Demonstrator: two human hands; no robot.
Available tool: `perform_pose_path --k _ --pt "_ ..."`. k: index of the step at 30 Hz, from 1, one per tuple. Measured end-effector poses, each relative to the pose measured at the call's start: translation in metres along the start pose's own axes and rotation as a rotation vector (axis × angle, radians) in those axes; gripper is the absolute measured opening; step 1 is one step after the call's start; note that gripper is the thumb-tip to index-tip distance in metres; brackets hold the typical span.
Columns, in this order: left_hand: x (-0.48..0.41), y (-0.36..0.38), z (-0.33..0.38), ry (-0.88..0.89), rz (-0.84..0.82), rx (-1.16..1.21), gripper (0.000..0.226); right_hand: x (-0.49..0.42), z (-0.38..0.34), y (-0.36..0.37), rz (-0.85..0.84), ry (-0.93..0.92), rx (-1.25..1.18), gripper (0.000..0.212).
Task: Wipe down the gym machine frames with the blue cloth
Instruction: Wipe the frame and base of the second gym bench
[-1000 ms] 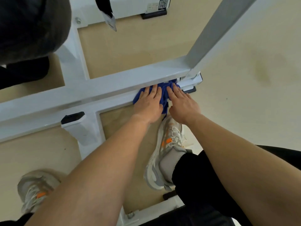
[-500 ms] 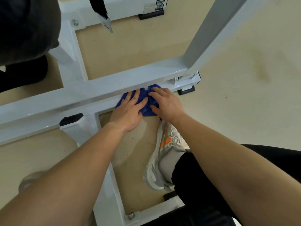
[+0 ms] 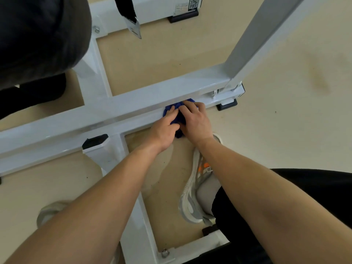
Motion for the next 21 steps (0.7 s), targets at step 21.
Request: perform_pose_path --k 21 --pt "0.016 -0.010 -0.018 -0.101 0.088 -0.385 0.040 0.013 0.089 -0.051 0.275 0.644 -0.142 0.030"
Point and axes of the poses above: each hand's wrist, its own x-axis away from the middle knuckle, its own y-axis out of the palm, z = x × y, the point moved 5 cm from there along -x, towards the middle knuckle, and after that the axes turned 4 degrees about -x, right-handed, at the moved point
